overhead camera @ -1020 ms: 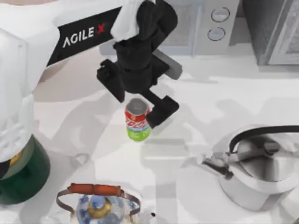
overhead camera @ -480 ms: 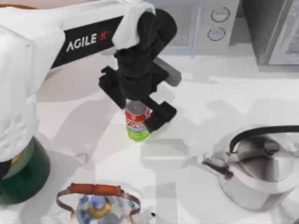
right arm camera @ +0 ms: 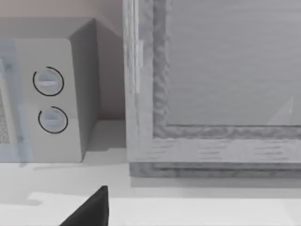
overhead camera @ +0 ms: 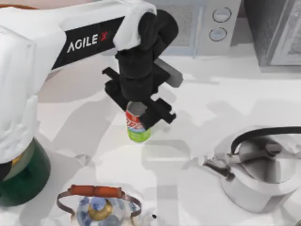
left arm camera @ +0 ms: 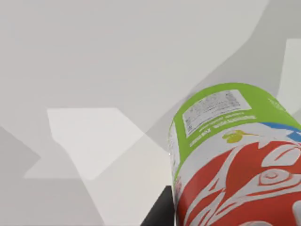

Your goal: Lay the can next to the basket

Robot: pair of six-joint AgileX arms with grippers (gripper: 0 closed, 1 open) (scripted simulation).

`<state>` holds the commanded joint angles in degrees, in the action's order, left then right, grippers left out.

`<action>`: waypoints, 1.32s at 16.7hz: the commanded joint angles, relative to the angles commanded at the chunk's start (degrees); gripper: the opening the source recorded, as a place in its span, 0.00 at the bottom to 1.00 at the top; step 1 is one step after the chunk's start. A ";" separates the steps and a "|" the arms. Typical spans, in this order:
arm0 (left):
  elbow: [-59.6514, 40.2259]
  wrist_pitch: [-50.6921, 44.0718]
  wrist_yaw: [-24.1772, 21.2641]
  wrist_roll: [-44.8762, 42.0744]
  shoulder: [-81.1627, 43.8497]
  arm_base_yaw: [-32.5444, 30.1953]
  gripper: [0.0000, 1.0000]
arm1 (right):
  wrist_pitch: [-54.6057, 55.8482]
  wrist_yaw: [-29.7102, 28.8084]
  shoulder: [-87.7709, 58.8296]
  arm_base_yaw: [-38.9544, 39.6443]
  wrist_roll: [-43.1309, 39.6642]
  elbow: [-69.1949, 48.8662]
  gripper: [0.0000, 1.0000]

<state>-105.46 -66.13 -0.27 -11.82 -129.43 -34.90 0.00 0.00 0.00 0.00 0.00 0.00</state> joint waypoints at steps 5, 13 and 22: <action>0.00 0.00 0.00 0.00 0.00 0.00 0.00 | 0.00 0.00 0.00 0.00 0.00 0.00 1.00; 0.37 -0.30 -0.33 -0.44 0.79 0.64 0.00 | 0.00 0.00 0.00 0.00 0.00 0.00 1.00; 8.42 -4.54 -3.69 -7.91 14.25 27.93 0.00 | 0.00 0.00 0.00 0.00 0.00 0.00 1.00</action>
<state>-97.04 -70.67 -3.97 -19.73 -115.18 -6.97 0.00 0.00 0.00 0.00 0.00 0.00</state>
